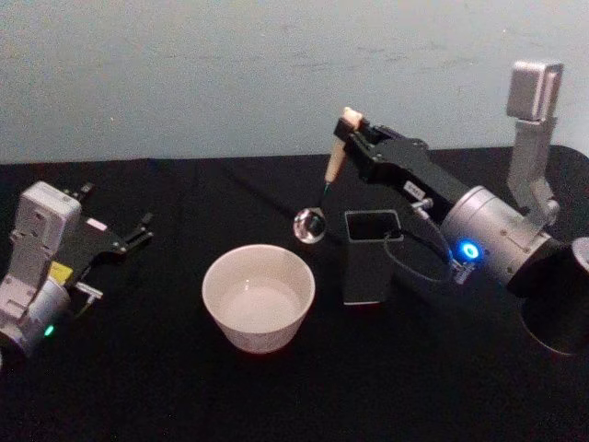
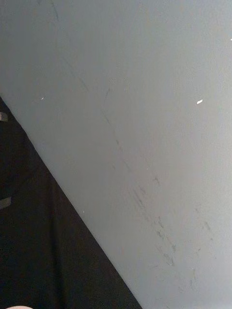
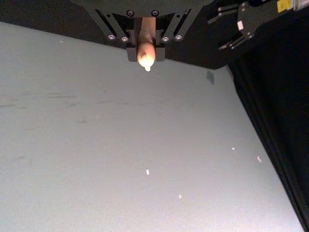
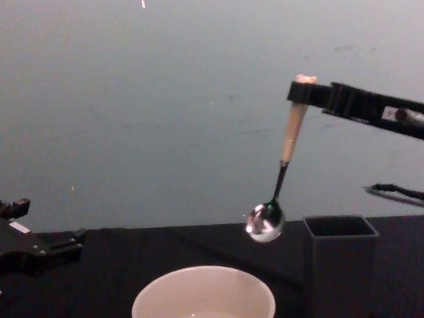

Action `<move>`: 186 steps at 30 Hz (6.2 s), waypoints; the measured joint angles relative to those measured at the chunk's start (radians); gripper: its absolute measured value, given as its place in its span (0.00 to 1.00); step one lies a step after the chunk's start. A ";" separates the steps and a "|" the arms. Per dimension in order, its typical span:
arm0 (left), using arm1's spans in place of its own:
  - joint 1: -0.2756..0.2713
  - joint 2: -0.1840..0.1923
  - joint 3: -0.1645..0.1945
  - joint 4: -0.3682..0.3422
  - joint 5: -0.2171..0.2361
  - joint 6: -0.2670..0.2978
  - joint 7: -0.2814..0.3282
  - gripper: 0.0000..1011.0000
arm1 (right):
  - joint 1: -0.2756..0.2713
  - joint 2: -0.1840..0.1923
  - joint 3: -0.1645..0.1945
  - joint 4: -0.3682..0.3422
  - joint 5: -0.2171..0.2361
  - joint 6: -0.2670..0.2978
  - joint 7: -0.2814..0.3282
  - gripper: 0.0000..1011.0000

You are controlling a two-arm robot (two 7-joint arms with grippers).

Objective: Pick up the stirring spoon with one hand, stir inside the cup, then place it back in its original position.

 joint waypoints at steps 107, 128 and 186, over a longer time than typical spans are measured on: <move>0.000 0.000 0.000 0.000 0.000 0.000 0.000 0.99 | -0.103 0.020 0.068 0.058 -0.061 0.040 -0.061 0.22; 0.000 0.000 0.000 0.000 0.000 0.000 0.000 0.99 | -0.103 0.020 0.068 0.057 -0.060 0.039 -0.062 0.86; 0.000 0.000 0.000 0.000 0.000 0.000 0.000 0.99 | -0.100 -0.135 0.133 0.221 -0.549 -0.076 -0.488 0.99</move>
